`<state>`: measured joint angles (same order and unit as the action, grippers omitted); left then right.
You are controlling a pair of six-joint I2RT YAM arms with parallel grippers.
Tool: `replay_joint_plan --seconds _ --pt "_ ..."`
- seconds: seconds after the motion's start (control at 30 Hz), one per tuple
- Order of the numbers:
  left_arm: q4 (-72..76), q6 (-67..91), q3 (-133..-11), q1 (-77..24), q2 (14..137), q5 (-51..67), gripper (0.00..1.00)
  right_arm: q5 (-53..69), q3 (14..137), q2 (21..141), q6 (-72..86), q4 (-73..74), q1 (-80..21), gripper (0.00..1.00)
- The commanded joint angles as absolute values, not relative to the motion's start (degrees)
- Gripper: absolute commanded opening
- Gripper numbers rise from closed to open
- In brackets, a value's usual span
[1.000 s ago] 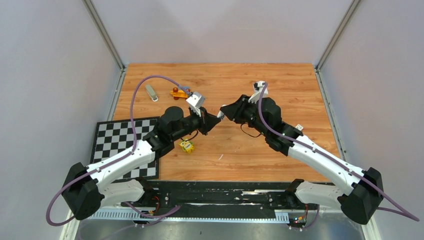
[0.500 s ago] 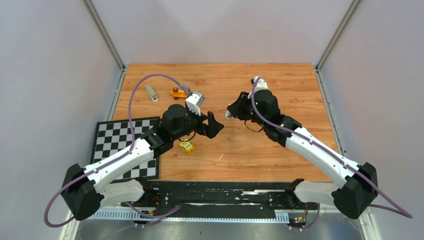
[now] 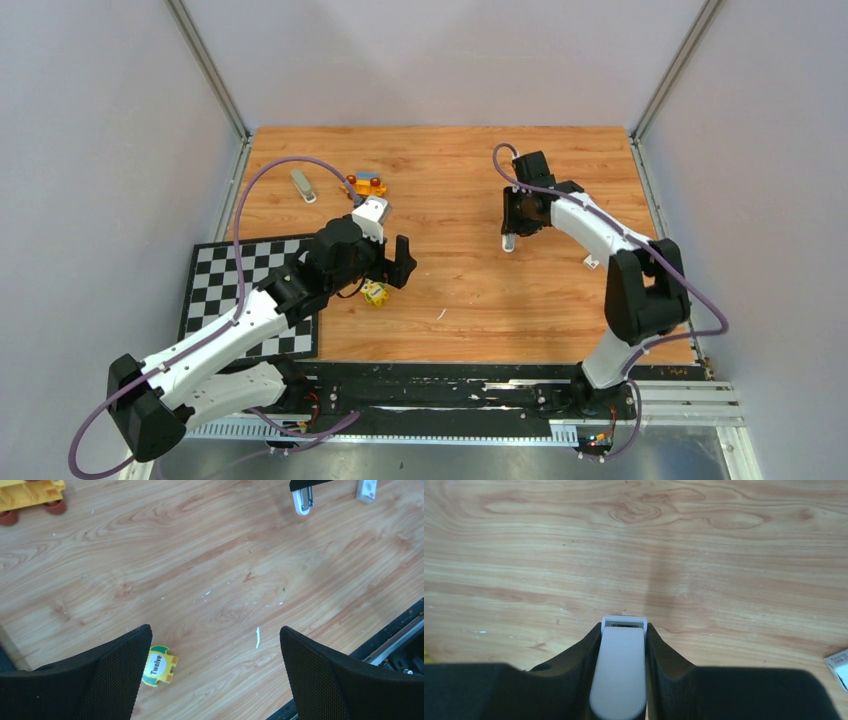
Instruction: Load the staples into the stapler
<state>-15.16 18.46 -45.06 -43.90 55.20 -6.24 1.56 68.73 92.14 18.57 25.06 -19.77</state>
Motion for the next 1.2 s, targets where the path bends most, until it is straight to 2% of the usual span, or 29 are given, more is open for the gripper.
replay_joint_plan --seconds 0.0,0.23,0.43,0.8,1.17 --pt "-18.4 16.5 -45.0 -43.8 54.7 -8.2 1.00 4.3 75.0 99.1 15.7 34.0 -17.6 0.19" --pt "-19.1 16.7 -44.3 -43.8 54.4 -7.8 1.00 3.8 84.5 108.7 10.1 39.1 -17.5 0.21" --pt "-18.4 16.2 -43.7 -43.8 54.5 -8.3 1.00 3.1 87.2 113.8 13.1 40.0 -17.4 0.22" --pt "-17.9 16.7 -42.7 -43.8 55.0 -8.5 1.00 2.2 87.9 116.4 19.0 40.3 -17.5 0.27" --pt "-17.3 18.4 -41.9 -43.8 56.4 -8.3 1.00 0.8 90.1 117.5 21.5 42.6 -17.5 0.40"
